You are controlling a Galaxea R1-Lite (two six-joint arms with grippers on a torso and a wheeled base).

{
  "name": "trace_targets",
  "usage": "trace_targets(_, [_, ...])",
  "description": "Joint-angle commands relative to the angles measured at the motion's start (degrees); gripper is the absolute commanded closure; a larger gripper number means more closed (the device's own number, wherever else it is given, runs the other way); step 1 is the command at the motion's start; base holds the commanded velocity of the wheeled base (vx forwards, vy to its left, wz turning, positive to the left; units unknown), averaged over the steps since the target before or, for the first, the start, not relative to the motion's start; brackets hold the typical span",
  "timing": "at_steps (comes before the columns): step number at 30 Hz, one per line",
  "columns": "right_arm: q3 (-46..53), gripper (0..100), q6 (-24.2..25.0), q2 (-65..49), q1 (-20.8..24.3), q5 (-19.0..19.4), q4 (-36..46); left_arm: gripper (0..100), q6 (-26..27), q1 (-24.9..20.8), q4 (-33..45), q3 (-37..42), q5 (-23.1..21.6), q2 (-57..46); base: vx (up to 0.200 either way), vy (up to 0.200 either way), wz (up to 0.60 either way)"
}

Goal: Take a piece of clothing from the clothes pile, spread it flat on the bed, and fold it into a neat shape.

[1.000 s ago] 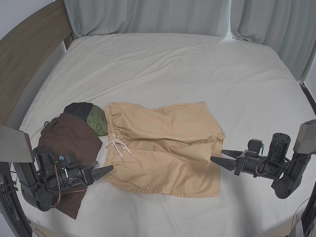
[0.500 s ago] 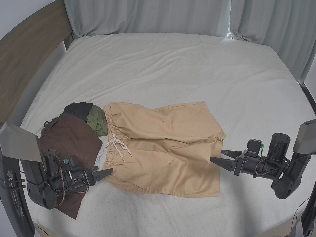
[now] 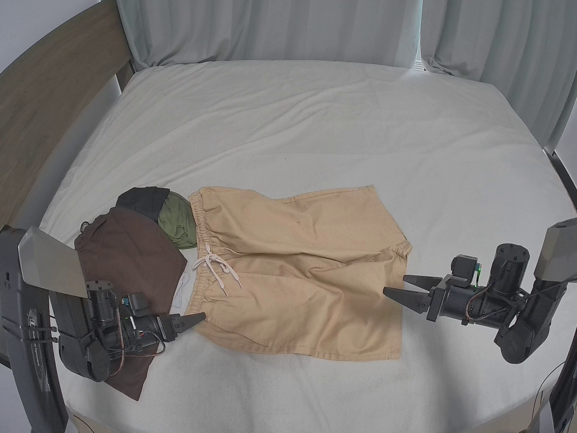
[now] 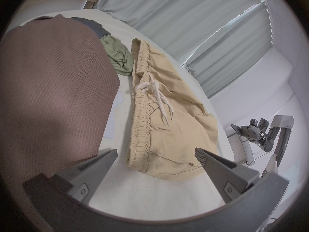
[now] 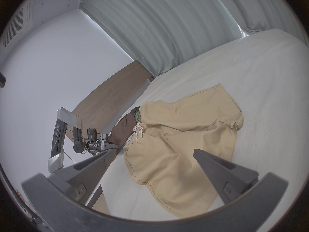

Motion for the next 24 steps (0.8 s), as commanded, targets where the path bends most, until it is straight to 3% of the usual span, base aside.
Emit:
trace_targets(1, [-0.05,0,0.01,0.36,-0.06,0.03,-0.04,0,-2.63,-0.42,-0.05,-1.27,0.36,1.29,0.000,0.000,0.00])
trace_targets(6, [-0.05,0,0.01,0.36,-0.06,0.03,-0.04,0,-5.09,-0.50,-0.05,-2.24,0.54,2.17,0.000,0.000,0.00])
trace_targets(24, [-0.13,0,0.01,0.36,-0.32,0.03,-0.12,0,-5.26,-1.56,-0.05,-3.56,1.33,4.28,0.000,0.000,0.00])
